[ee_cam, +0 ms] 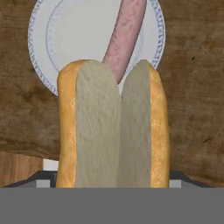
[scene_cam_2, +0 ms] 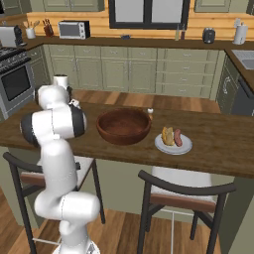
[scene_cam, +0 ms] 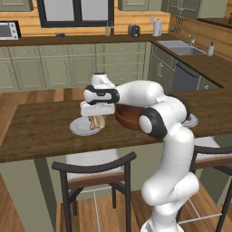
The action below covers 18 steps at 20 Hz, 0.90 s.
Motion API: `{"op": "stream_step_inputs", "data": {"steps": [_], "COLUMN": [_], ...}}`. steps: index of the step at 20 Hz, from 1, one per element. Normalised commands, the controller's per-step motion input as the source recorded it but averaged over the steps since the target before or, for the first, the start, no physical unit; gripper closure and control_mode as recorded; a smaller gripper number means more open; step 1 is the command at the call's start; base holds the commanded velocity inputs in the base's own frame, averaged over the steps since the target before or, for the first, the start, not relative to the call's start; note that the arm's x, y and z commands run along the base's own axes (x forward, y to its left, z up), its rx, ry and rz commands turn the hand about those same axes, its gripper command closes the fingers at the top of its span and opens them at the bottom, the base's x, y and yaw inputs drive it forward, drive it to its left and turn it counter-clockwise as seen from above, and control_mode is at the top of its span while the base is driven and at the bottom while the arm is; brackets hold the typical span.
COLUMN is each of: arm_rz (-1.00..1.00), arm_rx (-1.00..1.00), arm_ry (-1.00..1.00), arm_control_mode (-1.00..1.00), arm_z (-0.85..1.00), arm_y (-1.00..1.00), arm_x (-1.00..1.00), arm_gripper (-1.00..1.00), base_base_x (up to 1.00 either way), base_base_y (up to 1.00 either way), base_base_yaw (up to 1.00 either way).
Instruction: Place one bun and one sausage from the bowl on each plate.
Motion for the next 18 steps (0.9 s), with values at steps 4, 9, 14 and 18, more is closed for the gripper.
{"op": "stream_step_inputs", "data": {"steps": [4, 9, 14, 18], "arm_rz": [0.01, 0.0, 0.0, 0.0], "arm_rx": [-0.03, -0.03, -0.07, -0.02], "arm_ry": [0.1, 0.07, 0.01, 0.02], "arm_control_mode": [-1.0, -1.0, -1.0, -1.0], "arm_z": [0.0, -0.12, -0.53, -0.36], "arm_y": [0.56, 0.37, 0.22, 0.06], "arm_x": [0.34, 0.59, 0.43, 0.32], "arm_gripper": [1.0, 1.0, 1.0, 1.0], "base_base_x": [0.0, 0.0, 0.0, 0.0], "base_base_y": [0.0, 0.0, 0.0, 0.0], "base_base_yaw": [0.0, 0.0, 0.0, 0.0]}}
